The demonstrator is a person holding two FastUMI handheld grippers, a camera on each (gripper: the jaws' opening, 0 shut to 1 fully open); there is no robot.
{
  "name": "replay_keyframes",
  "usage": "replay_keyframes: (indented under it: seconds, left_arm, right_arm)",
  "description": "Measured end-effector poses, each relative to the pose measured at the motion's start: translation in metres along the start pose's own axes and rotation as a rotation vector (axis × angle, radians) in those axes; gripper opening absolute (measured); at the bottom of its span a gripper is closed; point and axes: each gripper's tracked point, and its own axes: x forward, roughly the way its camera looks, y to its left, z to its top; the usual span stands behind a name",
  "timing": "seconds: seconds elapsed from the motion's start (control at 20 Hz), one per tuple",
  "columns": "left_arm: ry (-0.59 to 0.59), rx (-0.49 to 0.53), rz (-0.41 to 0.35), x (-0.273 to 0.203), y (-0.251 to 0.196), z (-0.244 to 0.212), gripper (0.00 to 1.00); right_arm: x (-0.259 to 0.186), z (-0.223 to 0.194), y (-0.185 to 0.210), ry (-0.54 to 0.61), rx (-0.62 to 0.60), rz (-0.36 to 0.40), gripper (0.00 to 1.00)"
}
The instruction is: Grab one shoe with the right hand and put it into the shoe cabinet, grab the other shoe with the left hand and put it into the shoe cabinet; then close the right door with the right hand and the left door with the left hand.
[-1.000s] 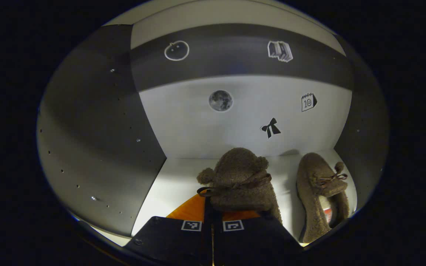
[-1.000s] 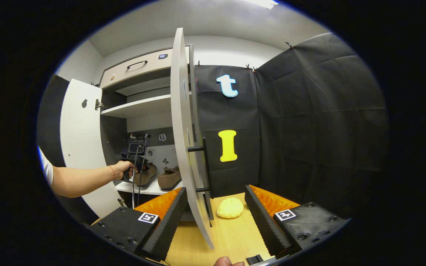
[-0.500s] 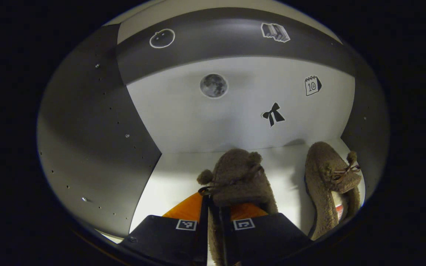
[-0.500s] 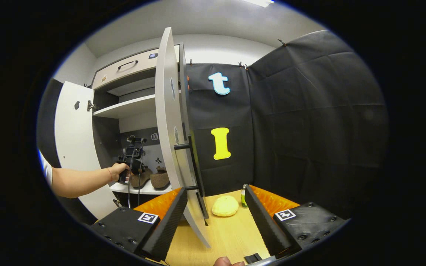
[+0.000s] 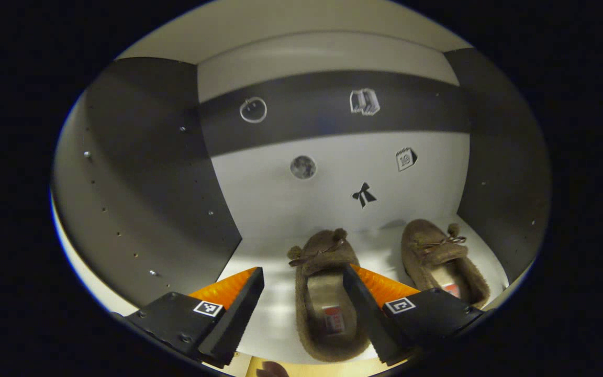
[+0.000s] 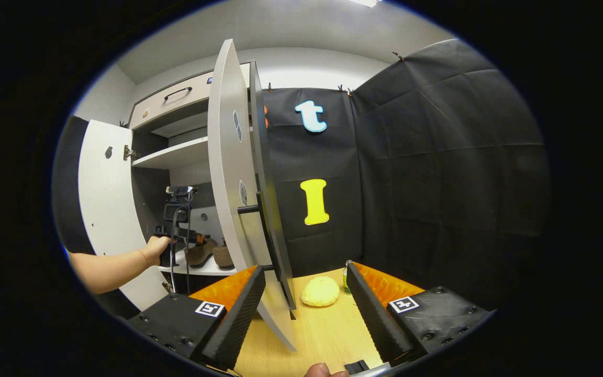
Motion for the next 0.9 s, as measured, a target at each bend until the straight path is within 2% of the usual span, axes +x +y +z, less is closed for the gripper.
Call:
replay_keyframes:
  seconds: [0.4,0.5,0.55,0.65,0.9]
  left_arm:
    - [-0.178,-0.075,-0.100,-0.123,-0.020,0.019,0.96]
    - [-0.224,-0.091,-0.107,-0.157,-0.018,0.021,0.96]
    - [-0.248,-0.104,-0.108,-0.173,-0.016,0.021,0.93]
    - [-0.279,-0.123,-0.110,-0.204,-0.013,0.018,0.96]
    - [-0.315,-0.094,-0.082,-0.269,-0.002,0.005,0.96]
  right_arm:
    - [0.018,0.012,-0.008,0.000,0.021,0.036,0.98]
    - [0.025,0.017,-0.010,-0.006,0.024,0.051,0.98]
    - [0.029,0.019,-0.011,-0.005,0.024,0.061,1.00]
    - [0.038,0.022,-0.012,-0.007,0.019,0.071,0.98]
    - [0.058,0.022,-0.011,0.005,0.007,0.100,0.98]
